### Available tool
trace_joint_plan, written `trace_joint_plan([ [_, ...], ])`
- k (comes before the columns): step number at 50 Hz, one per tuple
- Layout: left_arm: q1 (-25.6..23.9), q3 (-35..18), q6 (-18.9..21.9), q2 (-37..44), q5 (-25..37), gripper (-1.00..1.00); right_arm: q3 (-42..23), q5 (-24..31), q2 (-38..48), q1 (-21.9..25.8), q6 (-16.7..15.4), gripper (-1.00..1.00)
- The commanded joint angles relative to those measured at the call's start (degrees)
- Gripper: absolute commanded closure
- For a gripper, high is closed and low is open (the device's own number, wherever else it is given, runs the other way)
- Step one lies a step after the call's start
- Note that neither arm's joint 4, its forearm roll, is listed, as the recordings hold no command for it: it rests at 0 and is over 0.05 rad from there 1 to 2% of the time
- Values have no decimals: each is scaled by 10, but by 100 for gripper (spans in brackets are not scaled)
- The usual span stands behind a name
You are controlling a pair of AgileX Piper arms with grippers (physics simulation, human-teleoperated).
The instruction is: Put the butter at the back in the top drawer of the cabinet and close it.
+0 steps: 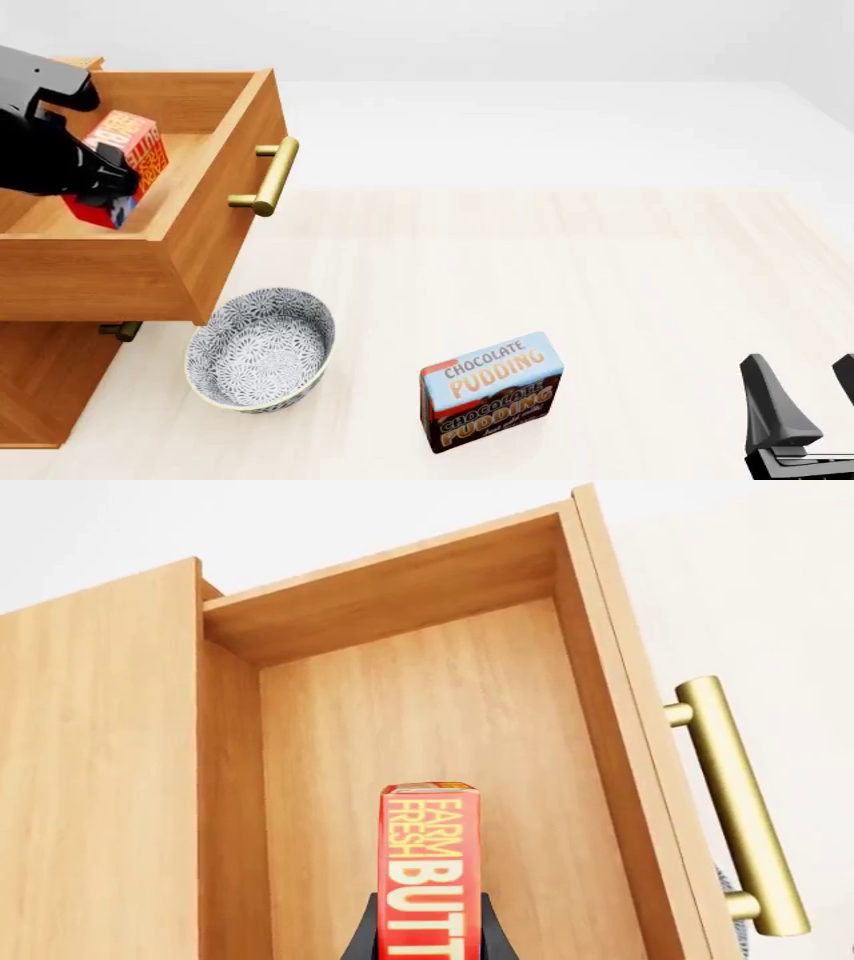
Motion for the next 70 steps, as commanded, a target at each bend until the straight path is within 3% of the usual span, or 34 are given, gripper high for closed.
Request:
trace_joint_plan([
  [1, 2, -2, 7, -1, -9, 100, 0, 0, 0, 0, 0, -100],
  [31, 11, -6, 7, -6, -6, 100, 0, 0, 0, 0, 0, -100],
  [32, 12, -7, 7, -9, -6, -100, 0, 0, 0, 0, 0, -100],
  [50, -3, -61, -14, -14, 32, -100, 0, 0, 0, 0, 0, -100],
  [60, -50, -132, -53, -13, 63, -100, 0, 0, 0, 0, 0, -100],
  [70, -89, -167, -78, -29, 83, -100, 0, 0, 0, 0, 0, -100],
])
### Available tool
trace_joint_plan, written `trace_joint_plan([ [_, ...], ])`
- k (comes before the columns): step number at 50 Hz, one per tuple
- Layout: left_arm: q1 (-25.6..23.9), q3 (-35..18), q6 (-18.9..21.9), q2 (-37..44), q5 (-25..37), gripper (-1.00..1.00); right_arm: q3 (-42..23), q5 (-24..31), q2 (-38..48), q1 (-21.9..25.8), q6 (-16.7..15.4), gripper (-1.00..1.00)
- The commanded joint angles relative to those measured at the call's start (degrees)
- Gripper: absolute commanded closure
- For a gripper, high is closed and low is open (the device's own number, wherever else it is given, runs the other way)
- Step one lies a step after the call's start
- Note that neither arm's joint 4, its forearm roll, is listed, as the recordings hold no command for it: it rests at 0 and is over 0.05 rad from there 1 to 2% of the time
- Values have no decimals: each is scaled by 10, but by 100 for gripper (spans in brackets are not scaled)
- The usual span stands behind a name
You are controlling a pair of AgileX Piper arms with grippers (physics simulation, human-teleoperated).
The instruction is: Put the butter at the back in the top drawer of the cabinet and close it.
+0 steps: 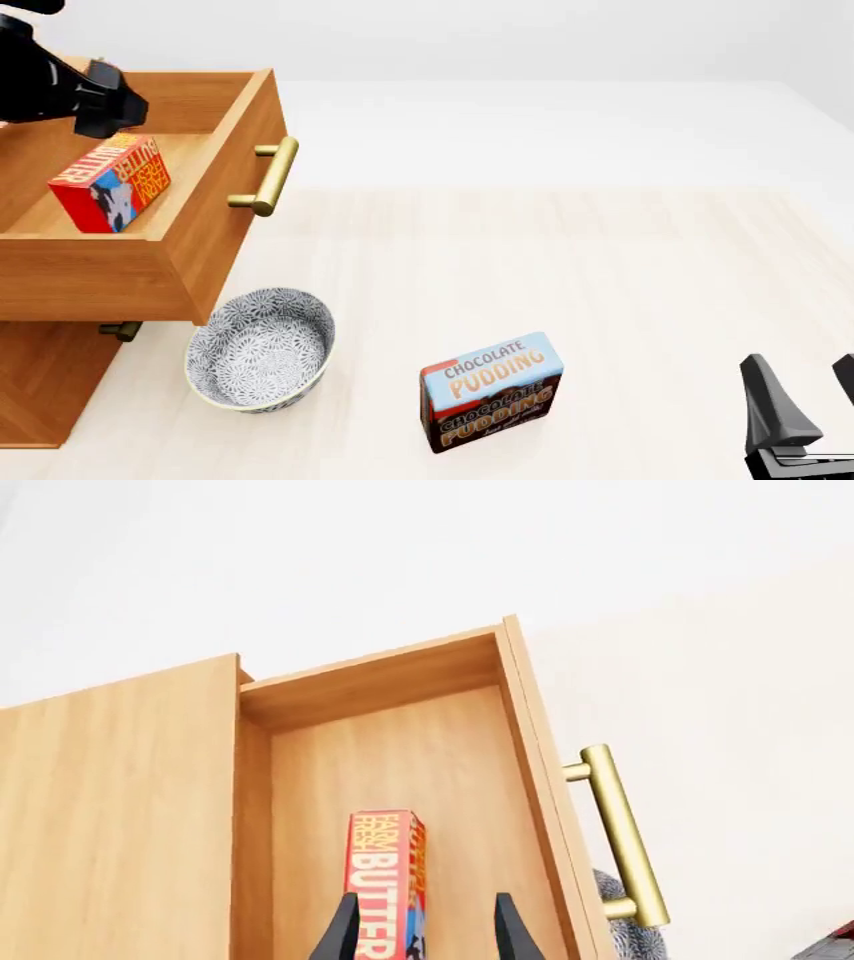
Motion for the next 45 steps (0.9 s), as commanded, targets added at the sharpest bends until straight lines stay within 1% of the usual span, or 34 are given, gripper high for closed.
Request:
trace_joint_plan([
  [1, -41, -45, -28, -15, 22, -100, 0, 0, 0, 0, 0, -100],
  [5, -64, -54, -42, -25, 21, -100, 0, 0, 0, 0, 0, -100],
  [6, -70, -49, -38, -32, 13, -100, 0, 0, 0, 0, 0, -100],
  [8, -66, -28, -18, -52, -3, -100, 0, 0, 0, 0, 0, -100],
  [15, -105, -12, -42, -58, -24, -100, 0, 0, 0, 0, 0, -100],
  [17, -112, -8, -43, -60, -32, -100, 0, 0, 0, 0, 0, -100],
  [18, -124, -9, -46, -62, -38, -100, 0, 0, 0, 0, 0, -100],
  [21, -142, 14, -38, -71, -60, -100, 0, 0, 0, 0, 0, -100],
  [23, -156, 23, -44, -72, -66, -100, 0, 0, 0, 0, 0, -100],
  [24, -156, 24, -44, -72, -66, -100, 0, 0, 0, 0, 0, -100],
  [26, -174, 23, -50, -73, -73, -100, 0, 0, 0, 0, 0, -100],
  [32, -213, 27, -61, -55, -89, -100, 0, 0, 0, 0, 0, -100],
  [38, -238, 36, -67, -44, -109, -100, 0, 0, 0, 0, 0, -100],
  [45, -273, 25, -80, -20, -124, -100, 0, 0, 0, 0, 0, -100],
])
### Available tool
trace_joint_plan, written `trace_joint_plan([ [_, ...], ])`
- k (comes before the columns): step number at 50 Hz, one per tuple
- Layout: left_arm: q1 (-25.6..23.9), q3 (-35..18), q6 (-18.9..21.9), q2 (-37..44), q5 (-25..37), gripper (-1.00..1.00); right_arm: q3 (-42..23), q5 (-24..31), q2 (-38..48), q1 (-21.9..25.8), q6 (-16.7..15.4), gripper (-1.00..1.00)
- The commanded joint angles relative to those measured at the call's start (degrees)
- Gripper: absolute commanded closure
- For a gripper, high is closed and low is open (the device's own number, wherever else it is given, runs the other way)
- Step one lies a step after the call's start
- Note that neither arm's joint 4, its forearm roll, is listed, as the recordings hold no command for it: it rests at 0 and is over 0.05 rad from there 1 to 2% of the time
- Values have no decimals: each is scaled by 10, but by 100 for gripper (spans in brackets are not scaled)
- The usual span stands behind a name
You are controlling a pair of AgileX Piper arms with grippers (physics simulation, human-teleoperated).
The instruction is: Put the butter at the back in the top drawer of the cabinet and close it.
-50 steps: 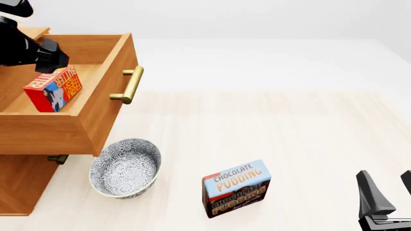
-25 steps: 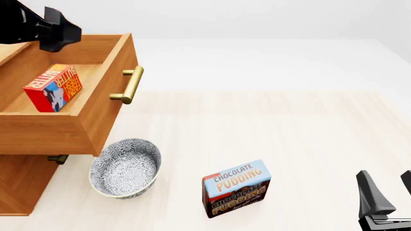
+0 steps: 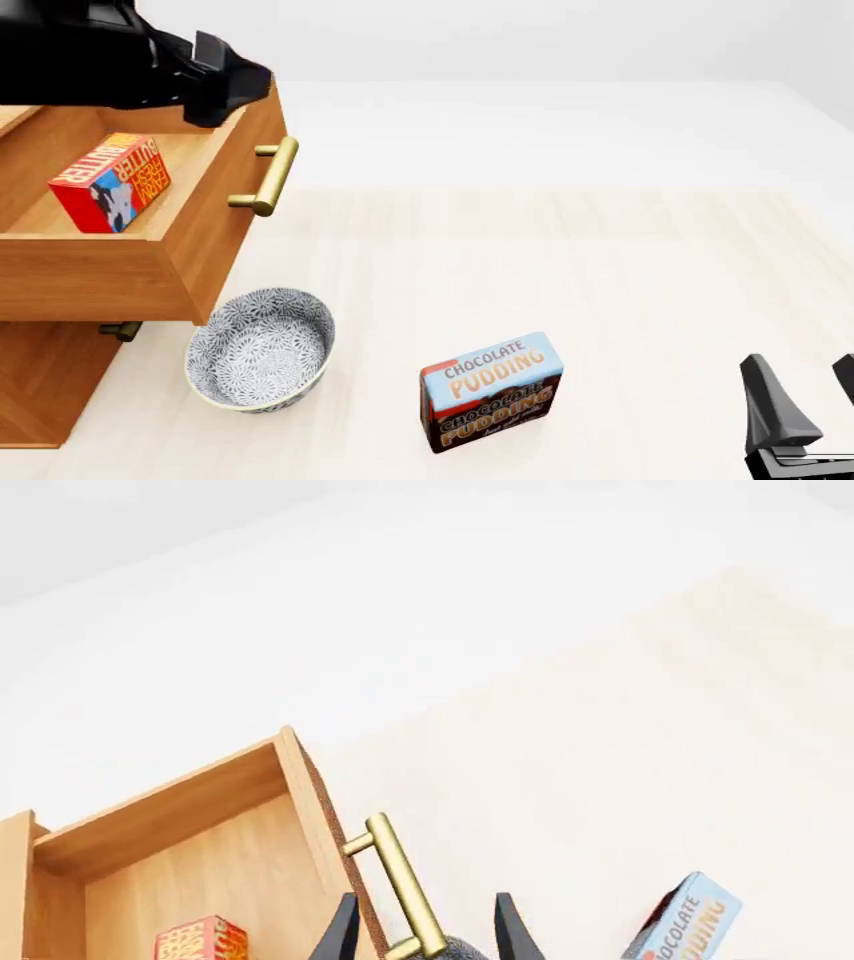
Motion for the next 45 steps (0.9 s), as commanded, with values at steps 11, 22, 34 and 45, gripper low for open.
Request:
trace_joint_plan([
  [11, -86, 16, -28, 54, -66, -100, 0, 0, 0, 0, 0, -100],
  [22, -109, 27, -24, 82, -94, -100, 0, 0, 0, 0, 0, -100],
  [34, -135, 27, -24, 106, -107, -100, 0, 0, 0, 0, 0, -100],
  [45, -153, 31, -30, 125, -120, -100, 0, 0, 0, 0, 0, -100],
])
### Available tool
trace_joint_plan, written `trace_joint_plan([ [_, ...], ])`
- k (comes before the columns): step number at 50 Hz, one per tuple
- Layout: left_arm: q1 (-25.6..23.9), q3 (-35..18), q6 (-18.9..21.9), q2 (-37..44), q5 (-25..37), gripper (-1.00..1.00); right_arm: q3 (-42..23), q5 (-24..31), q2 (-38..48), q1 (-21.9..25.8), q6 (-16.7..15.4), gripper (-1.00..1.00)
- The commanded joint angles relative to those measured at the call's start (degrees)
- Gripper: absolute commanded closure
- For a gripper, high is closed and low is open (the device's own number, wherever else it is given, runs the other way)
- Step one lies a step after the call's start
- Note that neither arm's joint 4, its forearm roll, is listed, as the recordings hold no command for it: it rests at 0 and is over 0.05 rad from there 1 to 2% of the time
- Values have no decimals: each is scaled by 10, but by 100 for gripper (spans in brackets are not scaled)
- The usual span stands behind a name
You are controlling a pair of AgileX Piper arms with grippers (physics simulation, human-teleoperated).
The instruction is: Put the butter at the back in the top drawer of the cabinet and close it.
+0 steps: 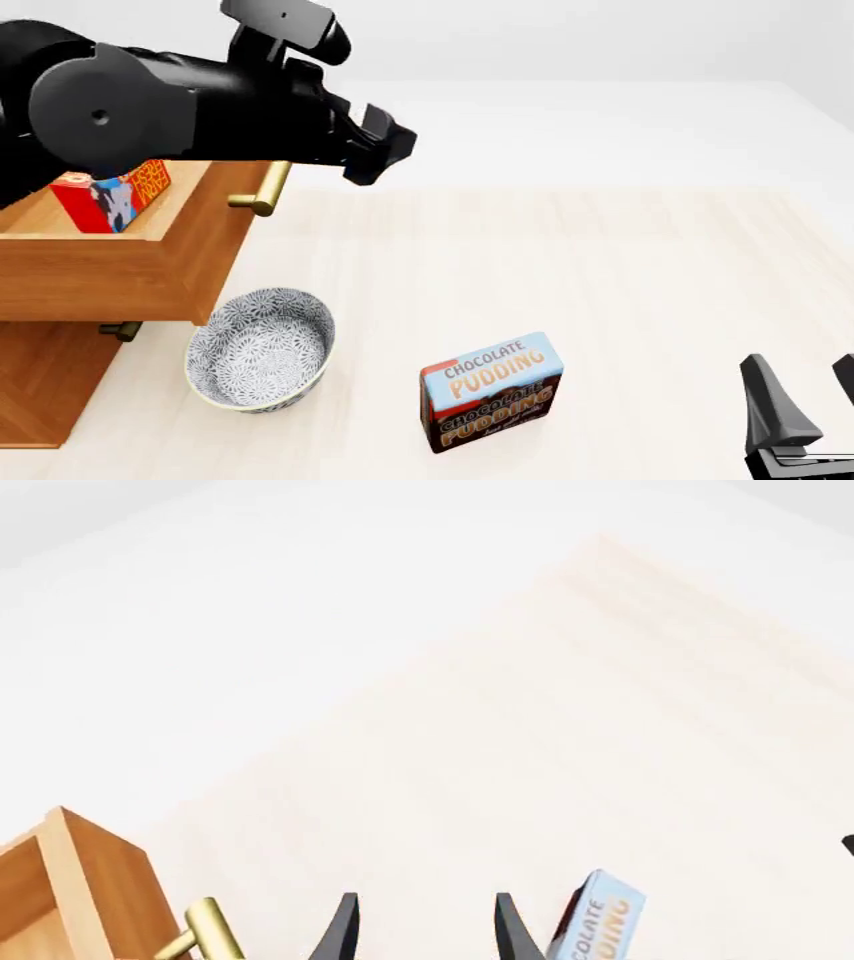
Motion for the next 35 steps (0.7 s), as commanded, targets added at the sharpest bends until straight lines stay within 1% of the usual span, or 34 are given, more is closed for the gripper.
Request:
trace_joint_plan([
  [1, -19, 9, -3, 24, -18, -100, 0, 0, 0, 0, 0, -100],
  [16, -26, 30, -17, 62, -49, -100, 0, 0, 0, 0, 0, -100],
  [24, -24, 33, -18, 72, -50, -100, 0, 0, 0, 0, 0, -100],
  [35, 1, 47, -13, 80, -56, -100, 0, 0, 0, 0, 0, -100],
])
